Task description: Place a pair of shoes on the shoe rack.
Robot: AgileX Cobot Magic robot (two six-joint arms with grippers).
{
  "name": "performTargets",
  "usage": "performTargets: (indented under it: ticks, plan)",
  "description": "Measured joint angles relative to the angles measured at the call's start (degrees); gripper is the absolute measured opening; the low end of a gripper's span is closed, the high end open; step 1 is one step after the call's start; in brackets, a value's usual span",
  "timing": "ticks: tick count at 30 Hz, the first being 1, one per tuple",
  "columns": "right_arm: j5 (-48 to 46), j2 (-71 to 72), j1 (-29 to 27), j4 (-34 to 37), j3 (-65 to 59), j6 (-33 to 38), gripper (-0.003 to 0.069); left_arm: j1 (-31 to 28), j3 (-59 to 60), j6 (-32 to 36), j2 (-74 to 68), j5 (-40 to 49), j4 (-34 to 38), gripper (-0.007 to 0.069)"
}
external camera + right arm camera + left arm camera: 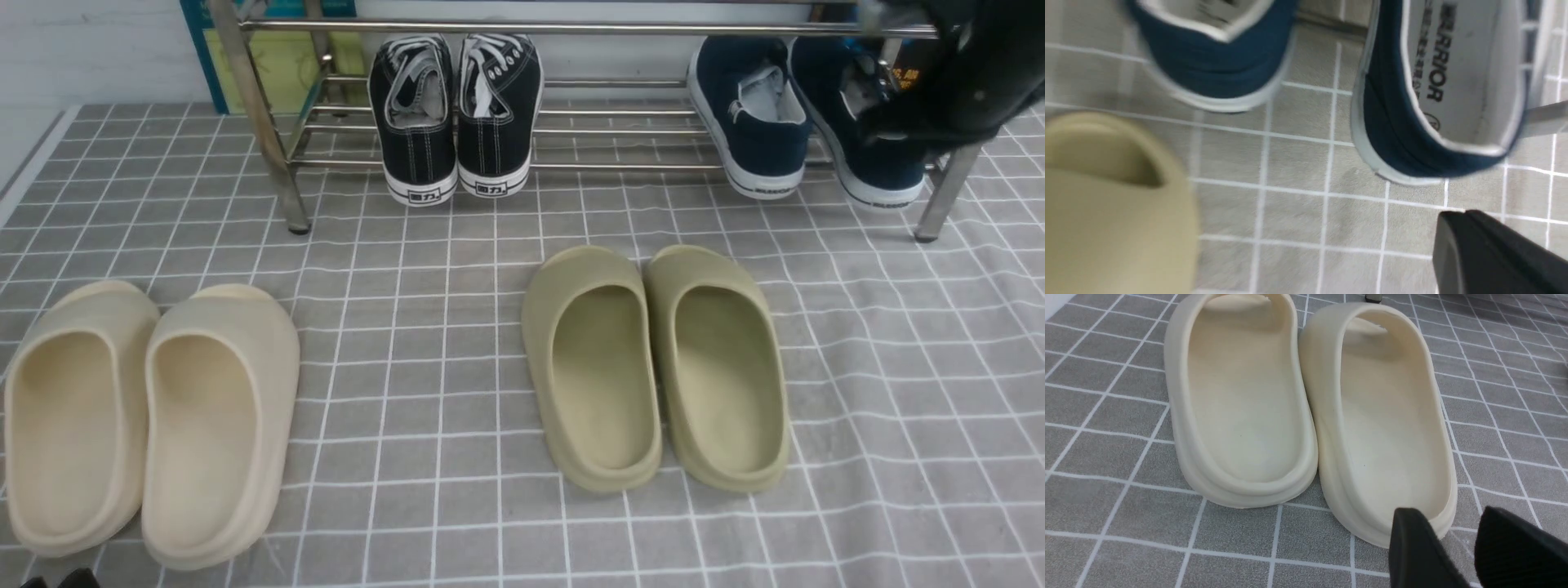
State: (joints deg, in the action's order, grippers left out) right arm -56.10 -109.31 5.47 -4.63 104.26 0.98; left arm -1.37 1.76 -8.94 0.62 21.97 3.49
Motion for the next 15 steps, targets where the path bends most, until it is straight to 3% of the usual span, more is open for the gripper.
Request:
performTargets:
  ticks: [10,15]
  plan:
    - [-4.29,22.51,0.27,14.14,-3.10,8.14,0.0005,0.00,0.00,0.00,0.00,0.00,0.00,0.0239]
    - [2.38,41.32,0.27,16.33,-18.64,8.40,0.0008,0.00,0.00,0.00,0.00,0.00,0.00,0.0239]
